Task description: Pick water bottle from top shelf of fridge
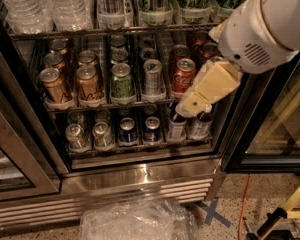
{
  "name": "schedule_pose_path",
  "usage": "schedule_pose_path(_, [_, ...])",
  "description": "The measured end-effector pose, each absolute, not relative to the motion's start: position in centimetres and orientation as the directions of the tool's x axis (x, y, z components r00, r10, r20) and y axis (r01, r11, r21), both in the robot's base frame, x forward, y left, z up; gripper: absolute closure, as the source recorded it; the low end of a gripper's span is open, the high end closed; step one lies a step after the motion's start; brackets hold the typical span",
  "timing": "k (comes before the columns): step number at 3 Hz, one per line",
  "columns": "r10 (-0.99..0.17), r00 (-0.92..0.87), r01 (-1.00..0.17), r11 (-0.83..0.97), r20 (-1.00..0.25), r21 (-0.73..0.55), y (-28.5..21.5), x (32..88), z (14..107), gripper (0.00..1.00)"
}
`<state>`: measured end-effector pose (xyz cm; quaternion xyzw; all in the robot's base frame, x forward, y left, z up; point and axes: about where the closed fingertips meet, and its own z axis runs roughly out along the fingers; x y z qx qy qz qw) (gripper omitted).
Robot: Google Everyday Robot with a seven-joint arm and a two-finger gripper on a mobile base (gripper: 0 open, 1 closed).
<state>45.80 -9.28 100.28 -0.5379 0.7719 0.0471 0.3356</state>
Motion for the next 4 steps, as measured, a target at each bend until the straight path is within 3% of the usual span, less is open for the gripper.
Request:
schedule_pose_path(1, [-0.739,-0.135,-0.87,0.408,-0.66,-0.278,-5.6,45.8,102.4,0.0])
schedule_pose_path(4, [-0.69,-0.118,-0.858,0.433,-0.714,-0.277,-4.0,45.7,102.6,0.0])
